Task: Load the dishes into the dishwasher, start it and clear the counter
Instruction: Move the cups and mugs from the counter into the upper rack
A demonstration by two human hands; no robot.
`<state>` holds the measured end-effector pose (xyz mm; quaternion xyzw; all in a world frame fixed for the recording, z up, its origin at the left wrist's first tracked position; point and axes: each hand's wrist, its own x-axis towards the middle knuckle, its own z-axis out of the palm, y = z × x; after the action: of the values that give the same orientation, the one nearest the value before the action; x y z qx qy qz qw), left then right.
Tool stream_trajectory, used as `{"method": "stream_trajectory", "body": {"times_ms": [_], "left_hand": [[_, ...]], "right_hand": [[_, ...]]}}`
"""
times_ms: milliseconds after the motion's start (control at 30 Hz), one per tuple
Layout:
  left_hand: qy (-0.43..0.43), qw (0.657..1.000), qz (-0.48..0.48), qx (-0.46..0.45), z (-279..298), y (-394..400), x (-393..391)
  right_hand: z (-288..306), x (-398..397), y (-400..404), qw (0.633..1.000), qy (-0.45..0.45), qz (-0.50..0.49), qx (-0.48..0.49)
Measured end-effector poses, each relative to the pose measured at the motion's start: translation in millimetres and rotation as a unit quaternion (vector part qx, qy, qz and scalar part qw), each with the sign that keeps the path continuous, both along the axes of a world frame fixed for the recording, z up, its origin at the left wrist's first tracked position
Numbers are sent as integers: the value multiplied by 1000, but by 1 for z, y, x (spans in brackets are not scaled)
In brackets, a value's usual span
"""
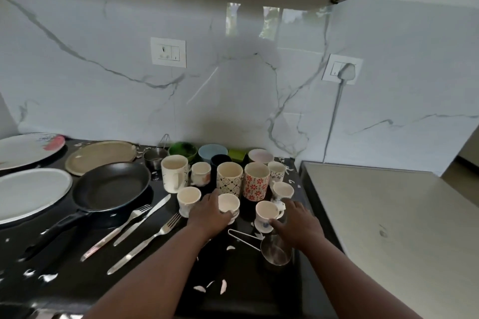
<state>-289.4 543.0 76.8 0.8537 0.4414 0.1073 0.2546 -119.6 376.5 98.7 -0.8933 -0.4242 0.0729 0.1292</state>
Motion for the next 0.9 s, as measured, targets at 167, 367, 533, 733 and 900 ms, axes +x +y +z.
{"method": "stream_trajectory", "body": {"times_ms": [167, 367, 533, 733, 900], "left_hand": [[-83, 992, -9, -90, -14, 12, 11], [-161, 979, 40, -121, -31, 11, 20], [-278, 955, 48, -89, -23, 5, 25], [-364, 927, -13, -86, 11, -6, 44], [-384, 912, -67, -128, 17, -39, 67]], "right_hand": [[-7, 22, 26, 995, 88, 38, -14], [-23, 30, 48, 984, 171, 57, 14], [-25, 25, 43, 974, 195, 10, 119], [6, 23, 20, 899, 297, -64, 316], [15, 11, -31, 796, 391, -127, 445]]}}
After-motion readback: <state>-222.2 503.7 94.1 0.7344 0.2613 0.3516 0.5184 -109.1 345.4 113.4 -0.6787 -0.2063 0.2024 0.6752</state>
